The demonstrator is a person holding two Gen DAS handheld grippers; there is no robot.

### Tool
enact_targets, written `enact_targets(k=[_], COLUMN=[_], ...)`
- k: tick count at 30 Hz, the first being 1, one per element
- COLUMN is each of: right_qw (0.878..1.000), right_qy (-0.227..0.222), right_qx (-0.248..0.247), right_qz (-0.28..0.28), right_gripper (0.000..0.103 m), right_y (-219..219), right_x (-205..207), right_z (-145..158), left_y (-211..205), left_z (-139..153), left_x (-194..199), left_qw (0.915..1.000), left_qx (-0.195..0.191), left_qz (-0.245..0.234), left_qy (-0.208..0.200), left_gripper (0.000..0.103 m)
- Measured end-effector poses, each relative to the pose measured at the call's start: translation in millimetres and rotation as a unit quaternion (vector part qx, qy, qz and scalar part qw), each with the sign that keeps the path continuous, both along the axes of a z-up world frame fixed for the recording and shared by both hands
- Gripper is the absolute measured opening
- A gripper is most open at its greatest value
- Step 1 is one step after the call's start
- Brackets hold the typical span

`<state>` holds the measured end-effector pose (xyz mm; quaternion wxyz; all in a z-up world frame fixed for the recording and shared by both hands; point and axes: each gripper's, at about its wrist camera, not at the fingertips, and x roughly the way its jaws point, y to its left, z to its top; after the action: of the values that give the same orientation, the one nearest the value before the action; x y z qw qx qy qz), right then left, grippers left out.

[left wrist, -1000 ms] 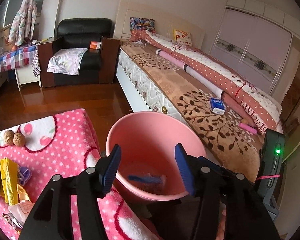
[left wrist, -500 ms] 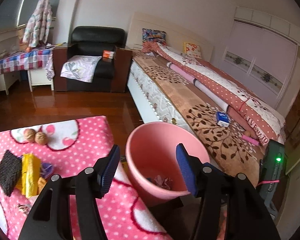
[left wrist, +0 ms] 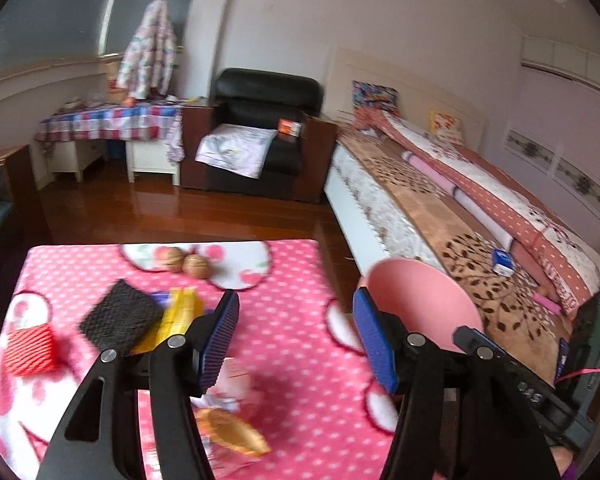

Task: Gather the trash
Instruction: 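Grasp the orange peel with the right gripper while the left grasps a clear wrapper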

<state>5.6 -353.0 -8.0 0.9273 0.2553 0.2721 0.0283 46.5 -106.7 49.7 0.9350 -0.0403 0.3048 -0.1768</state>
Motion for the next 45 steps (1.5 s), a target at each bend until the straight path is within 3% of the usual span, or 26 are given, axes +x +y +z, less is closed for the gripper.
enact_targets(k=[3, 14, 22, 31, 34, 36, 45], right_qw=[0.999, 0.990, 0.978, 0.972, 0.971, 0.971, 0.963], right_qy=[-0.014, 0.032, 0.058, 0.063, 0.072, 0.077, 0.108], right_qx=[0.005, -0.031, -0.067, -0.084, -0.078, -0.072, -0.041], right_qz=[0.034, 0.133, 0.188, 0.211, 0.213, 0.215, 0.243], right_gripper=[0.047, 0.047, 0.047, 0.047, 0.047, 0.047, 0.047], right_y=[15, 83, 122, 142, 143, 143, 154], right_x=[1, 12, 11, 9, 13, 15, 25], right_z=[0, -17, -28, -31, -34, -37, -50], left_y=[28, 101, 110, 99, 102, 104, 109], left_z=[-1, -39, -73, -118, -122, -126, -123], left_x=[-6, -26, -36, -28, -26, -25, -27], left_qw=[0.9996, 0.9941, 0.9929, 0.9815, 0.9805, 0.9792, 0.9808], left_qx=[0.005, 0.035, 0.032, 0.046, 0.030, 0.021, 0.002], left_qz=[0.027, 0.096, 0.051, 0.024, 0.019, 0.013, 0.005], left_qy=[-0.003, 0.036, 0.103, 0.185, 0.194, 0.201, 0.195], left_gripper=[0.059, 0.059, 0.055, 0.054, 0.042, 0.027, 0.018])
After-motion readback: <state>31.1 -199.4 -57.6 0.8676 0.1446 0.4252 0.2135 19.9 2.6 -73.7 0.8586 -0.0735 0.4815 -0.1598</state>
